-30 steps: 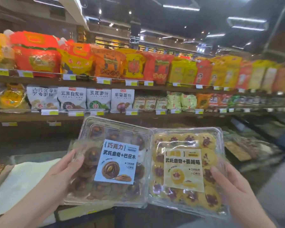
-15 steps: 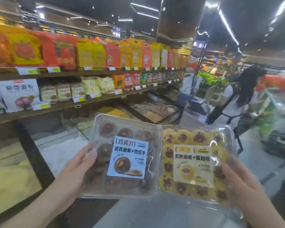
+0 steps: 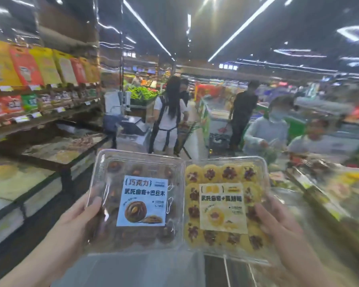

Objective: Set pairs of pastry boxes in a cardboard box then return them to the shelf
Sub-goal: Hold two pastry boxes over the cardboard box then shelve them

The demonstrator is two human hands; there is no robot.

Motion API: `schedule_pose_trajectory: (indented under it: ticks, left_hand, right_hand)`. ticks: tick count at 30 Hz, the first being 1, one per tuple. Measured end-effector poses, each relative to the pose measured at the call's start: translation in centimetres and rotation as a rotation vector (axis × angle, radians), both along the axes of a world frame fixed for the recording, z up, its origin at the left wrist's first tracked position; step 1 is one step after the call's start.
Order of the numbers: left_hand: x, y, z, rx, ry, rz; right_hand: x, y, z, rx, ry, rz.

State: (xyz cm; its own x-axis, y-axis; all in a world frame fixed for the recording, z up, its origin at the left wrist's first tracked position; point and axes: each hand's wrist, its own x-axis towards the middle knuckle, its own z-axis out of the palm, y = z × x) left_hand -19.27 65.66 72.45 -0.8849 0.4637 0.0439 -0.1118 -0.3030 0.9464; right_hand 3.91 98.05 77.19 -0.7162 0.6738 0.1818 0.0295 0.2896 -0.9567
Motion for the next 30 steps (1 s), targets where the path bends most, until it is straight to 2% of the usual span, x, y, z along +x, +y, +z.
schedule_pose_trajectory:
  ticks: [5,9,13,15,21,25,30]
  left_hand:
    - [3.1,11.9,0.5,-0.013,0.067,-0.231]
    - [5.5,20.6,0.1,0.033,0.096,-0.421]
    - [7.8,28.4,-1.0,0.042,0.113,-0.654]
    - [8.9,31.9,-1.6,0.031,0.124,-0.740]
    - [13.9,41.1,-2.8,-0.009,0.198,-0.901]
    - [16.4,45.9,-3.1,-0.074,0.184,-1.124]
    - [21.8,51.4,-4.7,-0.046,0.138,-1.335]
  right_hand:
    - [9.0,5.0,-0.4,-0.023,0.074,-0.167]
    - [15.5,7.4,-0.9,0.019,0.025,-0.407]
    - [21.1,9.7,-2.1,-0.031,0.013,-0.575]
    - [23.2,9.9,-2.3,-0.043,0.036,-0.638]
    - [28.6,9.7,-3.5,-0.096,-0.071,-0.892]
    - [31.3,8.9,-3.8,-0.129,-0.088,-1.052]
    - [35.3,7.8,-4.9,-0.169,-0.145,-1.240]
